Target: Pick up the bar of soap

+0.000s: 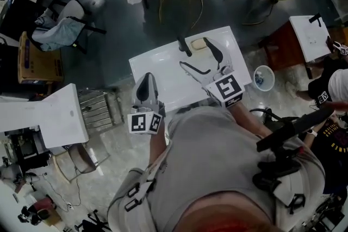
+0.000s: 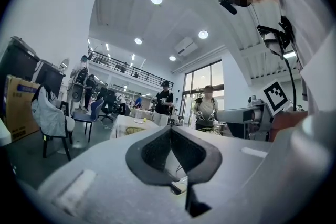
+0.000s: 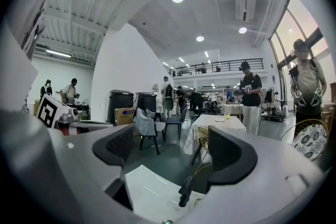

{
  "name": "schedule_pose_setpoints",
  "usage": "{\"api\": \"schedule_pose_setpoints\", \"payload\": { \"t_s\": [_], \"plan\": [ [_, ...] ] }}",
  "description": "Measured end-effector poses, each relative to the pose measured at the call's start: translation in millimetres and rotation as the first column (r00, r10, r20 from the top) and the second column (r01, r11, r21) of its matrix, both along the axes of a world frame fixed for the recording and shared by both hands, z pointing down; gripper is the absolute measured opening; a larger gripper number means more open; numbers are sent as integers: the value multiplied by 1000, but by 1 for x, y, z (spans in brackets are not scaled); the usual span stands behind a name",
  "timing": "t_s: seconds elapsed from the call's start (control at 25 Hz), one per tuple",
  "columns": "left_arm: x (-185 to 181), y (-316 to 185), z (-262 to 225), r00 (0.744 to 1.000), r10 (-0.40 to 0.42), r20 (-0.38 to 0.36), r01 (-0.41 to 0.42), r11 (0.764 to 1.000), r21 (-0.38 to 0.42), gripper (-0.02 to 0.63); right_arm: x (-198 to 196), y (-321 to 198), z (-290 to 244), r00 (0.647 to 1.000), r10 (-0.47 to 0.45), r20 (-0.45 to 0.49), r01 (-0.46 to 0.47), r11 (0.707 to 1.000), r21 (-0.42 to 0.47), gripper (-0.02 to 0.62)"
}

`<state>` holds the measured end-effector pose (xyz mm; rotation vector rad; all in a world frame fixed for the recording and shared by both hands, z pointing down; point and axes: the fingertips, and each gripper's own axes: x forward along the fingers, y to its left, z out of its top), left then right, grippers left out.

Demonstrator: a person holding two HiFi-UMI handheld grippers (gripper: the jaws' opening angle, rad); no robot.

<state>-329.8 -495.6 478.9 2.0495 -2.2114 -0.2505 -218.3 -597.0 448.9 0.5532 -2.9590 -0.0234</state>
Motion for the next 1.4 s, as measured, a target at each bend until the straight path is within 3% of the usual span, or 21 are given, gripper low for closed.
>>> {"api": "schedule_pose_setpoints", "payload": {
  "t_s": [0.16, 0.56, 0.68, 0.76, 0.84, 0.92, 1.0, 1.12, 1.28, 1.4],
  "plan": [
    [-6, -4, 6, 1000, 7, -5, -7, 1000, -13, 0, 2, -5, 0, 999, 26, -24, -26, 1000, 18, 438],
    [6, -19, 7, 999, 39, -6, -39, 999, -3, 0, 19, -19, 2, 998, 46, -52, -44, 998, 36, 437],
    [8, -19, 7, 999, 35, -1, -35, 999, -2, 0, 17, -28, 12, 991, 28, -132, -13, 993, 114, 437],
    [10, -17, 8, 1000, 27, 1, -27, 1000, -2, 0, 19, -41, 29, 970, 35, -239, 14, 980, 197, 436],
    [12, -13, 8, 1000, 13, 2, -13, 1000, -4, 0, 21, -58, 55, 912, 67, -404, 74, 943, 325, 423],
    [11, -10, 9, 1000, -5, 0, 5, 1000, -10, 0, 19, -79, 85, 817, 115, -564, 181, 878, 442, 423],
    [8, -7, 9, 1000, -25, -2, 25, 1000, -14, 0, 14, -99, 116, 730, 133, -671, 284, 833, 474, 423],
    [2, 2, 11, 998, -60, -2, 60, 998, -25, 0, 3, -121, 162, 636, 101, -765, 394, 810, 434, 423],
    [-8, 12, 14, 994, -107, 2, 107, 993, -47, 0, -9, -144, 224, 541, 39, -840, 475, 810, 344, 423],
    [-14, 17, 17, 990, -139, 2, 139, 988, -60, 0, -13, -161, 280, 448, -2, -894, 530, 806, 263, 419]
  ]
}}
